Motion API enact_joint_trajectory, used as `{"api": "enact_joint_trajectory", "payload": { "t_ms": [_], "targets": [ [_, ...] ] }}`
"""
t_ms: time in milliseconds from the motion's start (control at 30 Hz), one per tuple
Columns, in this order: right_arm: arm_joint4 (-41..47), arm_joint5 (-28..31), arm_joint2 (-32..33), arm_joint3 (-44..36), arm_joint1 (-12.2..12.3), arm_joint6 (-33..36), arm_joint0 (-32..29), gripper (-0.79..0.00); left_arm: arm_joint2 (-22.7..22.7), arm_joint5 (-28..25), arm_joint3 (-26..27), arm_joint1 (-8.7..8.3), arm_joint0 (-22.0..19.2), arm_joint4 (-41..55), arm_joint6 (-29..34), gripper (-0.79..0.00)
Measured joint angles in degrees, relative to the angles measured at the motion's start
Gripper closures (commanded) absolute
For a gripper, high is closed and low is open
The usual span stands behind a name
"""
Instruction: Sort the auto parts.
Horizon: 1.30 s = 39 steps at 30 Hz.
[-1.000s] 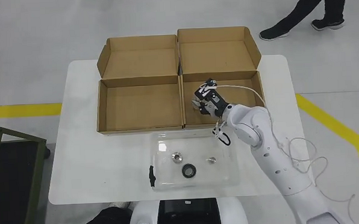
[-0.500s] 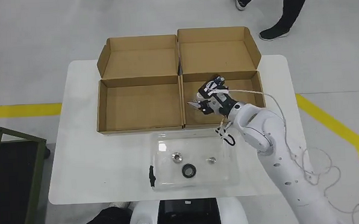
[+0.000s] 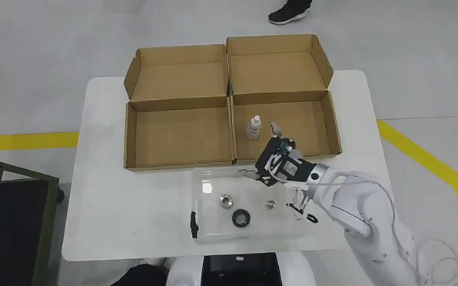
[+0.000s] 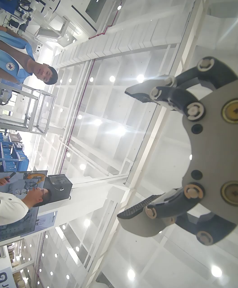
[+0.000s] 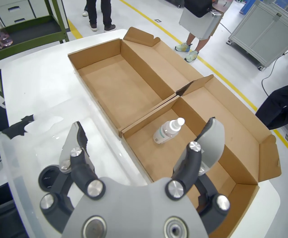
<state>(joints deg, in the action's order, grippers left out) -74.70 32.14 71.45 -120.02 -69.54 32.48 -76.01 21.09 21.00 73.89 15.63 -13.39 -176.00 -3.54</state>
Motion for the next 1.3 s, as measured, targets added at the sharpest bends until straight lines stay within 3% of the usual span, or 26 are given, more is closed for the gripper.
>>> {"api": "enact_joint_trajectory", "payload": {
  "t_ms": [167,467,900,933,967,1133,1300],
  "targets": [
    [-2.12,5.58,0.68,-2.79,0.96,4.29,-4.06,-0.785,0.00,0.00,0.00,0.00,0.00,0.00,0.00,-0.785],
    [-0.82,10.47,2.47,-4.09,2.19,7.98,-9.28,-0.785,0.00,0.00,0.00,0.00,0.00,0.00,0.00,-0.785],
    [0.60,14.62,2.73,-3.49,3.61,15.00,-10.72,-0.785,0.00,0.00,0.00,0.00,0.00,0.00,0.00,-0.785],
    [0.69,14.64,2.43,-3.23,3.65,15.40,-10.44,-0.757,0.00,0.00,0.00,0.00,0.00,0.00,0.00,-0.785],
    [0.84,14.66,2.00,-2.83,3.70,15.92,-9.98,-0.668,0.00,0.00,0.00,0.00,0.00,0.00,0.00,-0.785],
    [0.00,13.86,0.24,-1.60,3.87,18.71,-8.06,-0.542,0.00,0.00,0.00,0.00,0.00,0.00,0.00,-0.785],
    [-0.92,12.45,-1.36,-0.40,4.01,20.77,-6.78,-0.545,0.00,0.00,0.00,0.00,0.00,0.00,0.00,-0.785]
  ]
}}
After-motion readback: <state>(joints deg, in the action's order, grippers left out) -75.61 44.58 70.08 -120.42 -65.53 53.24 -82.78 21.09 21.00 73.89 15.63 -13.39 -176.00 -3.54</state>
